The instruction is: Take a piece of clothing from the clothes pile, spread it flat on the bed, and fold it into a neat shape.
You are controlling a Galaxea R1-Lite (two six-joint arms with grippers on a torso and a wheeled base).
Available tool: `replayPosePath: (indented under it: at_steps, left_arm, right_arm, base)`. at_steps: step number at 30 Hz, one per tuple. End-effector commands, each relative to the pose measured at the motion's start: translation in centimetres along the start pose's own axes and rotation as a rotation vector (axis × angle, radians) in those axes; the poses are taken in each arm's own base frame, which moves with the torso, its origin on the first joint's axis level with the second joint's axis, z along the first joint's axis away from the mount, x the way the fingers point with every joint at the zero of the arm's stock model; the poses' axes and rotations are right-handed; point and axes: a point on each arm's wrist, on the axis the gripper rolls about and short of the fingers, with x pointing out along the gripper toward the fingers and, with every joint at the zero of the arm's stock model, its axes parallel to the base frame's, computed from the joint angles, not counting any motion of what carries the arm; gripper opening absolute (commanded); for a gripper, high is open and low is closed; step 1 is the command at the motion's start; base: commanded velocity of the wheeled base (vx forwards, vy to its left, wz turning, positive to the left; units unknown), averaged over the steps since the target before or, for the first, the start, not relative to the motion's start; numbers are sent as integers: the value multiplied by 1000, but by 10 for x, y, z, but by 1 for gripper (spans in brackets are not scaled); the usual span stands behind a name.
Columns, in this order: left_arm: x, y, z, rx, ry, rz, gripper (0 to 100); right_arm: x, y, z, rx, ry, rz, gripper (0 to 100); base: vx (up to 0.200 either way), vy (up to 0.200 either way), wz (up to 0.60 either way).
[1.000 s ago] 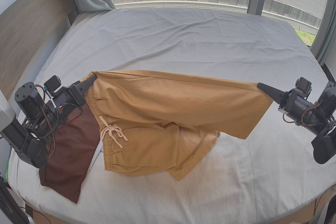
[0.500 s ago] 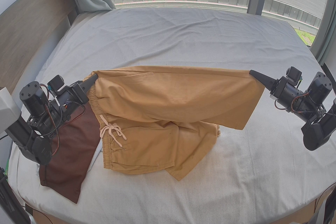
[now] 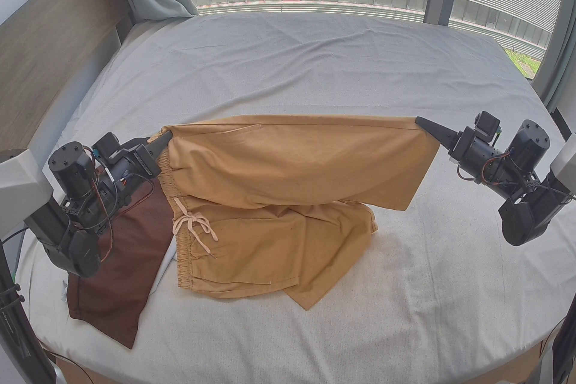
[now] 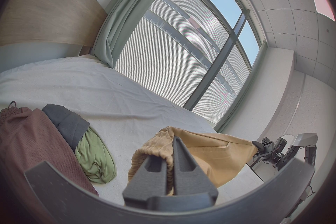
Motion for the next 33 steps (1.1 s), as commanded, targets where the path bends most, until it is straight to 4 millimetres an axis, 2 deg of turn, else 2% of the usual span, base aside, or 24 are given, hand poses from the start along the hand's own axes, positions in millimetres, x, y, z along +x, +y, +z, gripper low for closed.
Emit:
replayPosePath:
  at_steps: [1,17,24,33]
  left_arm:
    - [7,12,-10,-8,11,29,0]
    - [34,31,-16,7,-49,55,0]
    - [43,35,-14,13,-80,60,0]
    - [49,47,-19,15,-95,88,0]
  right_arm:
    - [7,-15,-7,11,10,-8,0]
    - [32,-46,-13,5,4,9,0]
    - [38,-49,-11,16,13,1,0]
    - [49,-63,-12,12,7,2,0]
  base:
    - [0,0,0]
    - [0,0,0]
    - [0,0,0]
    - [0,0,0]
